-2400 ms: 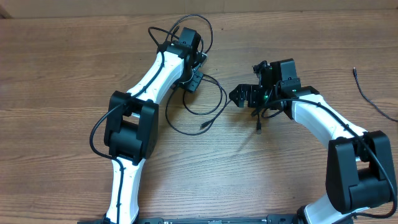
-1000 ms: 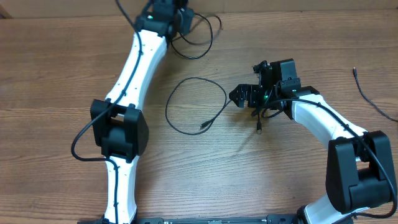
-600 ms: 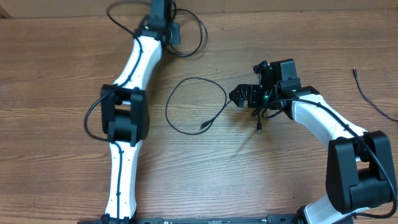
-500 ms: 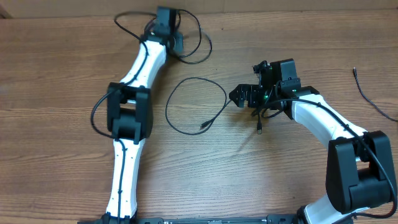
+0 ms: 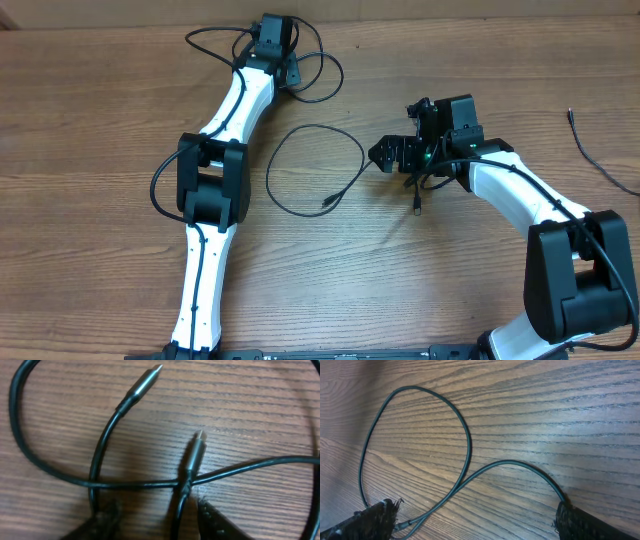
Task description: Untangle cables
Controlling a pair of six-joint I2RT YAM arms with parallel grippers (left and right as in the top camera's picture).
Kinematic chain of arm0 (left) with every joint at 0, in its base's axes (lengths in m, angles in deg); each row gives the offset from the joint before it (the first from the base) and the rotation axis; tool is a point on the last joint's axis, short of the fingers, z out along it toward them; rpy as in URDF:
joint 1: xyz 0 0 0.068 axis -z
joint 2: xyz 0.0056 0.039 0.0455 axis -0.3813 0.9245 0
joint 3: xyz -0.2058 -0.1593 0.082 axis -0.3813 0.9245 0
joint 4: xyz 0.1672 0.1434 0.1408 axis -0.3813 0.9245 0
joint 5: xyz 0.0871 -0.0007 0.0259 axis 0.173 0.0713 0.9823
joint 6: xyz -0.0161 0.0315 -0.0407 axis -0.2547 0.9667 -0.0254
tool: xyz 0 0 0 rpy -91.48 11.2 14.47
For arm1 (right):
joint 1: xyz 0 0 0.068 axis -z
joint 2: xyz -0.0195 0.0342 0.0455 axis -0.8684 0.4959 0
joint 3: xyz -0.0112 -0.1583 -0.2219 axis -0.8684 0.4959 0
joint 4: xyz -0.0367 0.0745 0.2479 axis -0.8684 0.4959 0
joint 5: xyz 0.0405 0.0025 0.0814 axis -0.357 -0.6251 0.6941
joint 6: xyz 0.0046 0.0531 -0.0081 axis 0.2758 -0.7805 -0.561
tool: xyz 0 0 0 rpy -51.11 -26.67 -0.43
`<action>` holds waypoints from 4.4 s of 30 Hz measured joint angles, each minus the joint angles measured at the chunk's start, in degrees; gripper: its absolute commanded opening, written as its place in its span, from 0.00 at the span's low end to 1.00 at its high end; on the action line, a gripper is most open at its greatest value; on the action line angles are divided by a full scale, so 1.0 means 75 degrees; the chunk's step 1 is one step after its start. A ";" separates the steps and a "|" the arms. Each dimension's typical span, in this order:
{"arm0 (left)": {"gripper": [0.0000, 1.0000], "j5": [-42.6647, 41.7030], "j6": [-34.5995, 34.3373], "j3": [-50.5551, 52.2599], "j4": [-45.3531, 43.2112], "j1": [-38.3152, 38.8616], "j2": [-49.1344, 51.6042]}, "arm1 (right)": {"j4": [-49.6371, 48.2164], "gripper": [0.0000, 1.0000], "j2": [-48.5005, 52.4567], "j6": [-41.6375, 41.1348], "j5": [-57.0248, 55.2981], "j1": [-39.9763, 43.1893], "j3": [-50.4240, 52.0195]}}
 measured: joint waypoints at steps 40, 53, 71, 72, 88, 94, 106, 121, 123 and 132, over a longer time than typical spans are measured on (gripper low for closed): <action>1.00 0.0111 -0.2092 -0.1632 0.3159 -0.0020 0.0219 | 0.0006 1.00 0.0000 0.0000 0.0000 0.0003 0.0000; 0.36 0.0274 -0.0970 -0.1632 0.3340 0.0408 0.0481 | 0.0003 1.00 0.0000 0.0000 0.0000 0.0000 0.0000; 0.04 0.0504 -0.0953 -0.1751 0.4829 0.0108 0.0449 | 0.0003 1.00 0.0000 0.0000 0.0000 0.0000 0.0000; 0.04 0.0539 -0.0950 -0.1754 0.4841 0.0061 0.0449 | 0.0003 1.00 0.0000 0.0003 0.0000 0.0000 0.0000; 0.04 0.0408 0.0119 -0.4966 0.6953 -0.0434 0.0431 | 0.0006 1.00 0.0000 0.0003 0.0000 0.0000 0.0000; 0.08 0.0385 0.0233 -0.5651 0.7478 -0.0437 0.0341 | 0.0003 1.00 0.0000 0.0000 0.0003 0.0000 0.0000; 1.00 0.0321 -0.1504 -0.3937 0.6280 -0.0679 0.0309 | 0.0003 1.00 0.0000 0.0003 0.0000 0.0000 0.0000; 0.82 -0.0367 -0.2396 -0.2130 0.5383 -0.0697 0.0309 | 0.0003 1.00 0.0000 0.0000 0.0000 0.0000 0.0000; 0.80 -0.0370 -0.2451 -0.1950 0.5182 -0.0697 0.0309 | 0.0000 1.00 0.0000 0.0006 0.0000 0.0003 0.0000; 0.27 -0.0356 -0.2946 -0.1349 0.4674 -0.0697 0.0184 | 0.0003 1.00 0.0000 0.0000 0.0000 0.0000 0.0000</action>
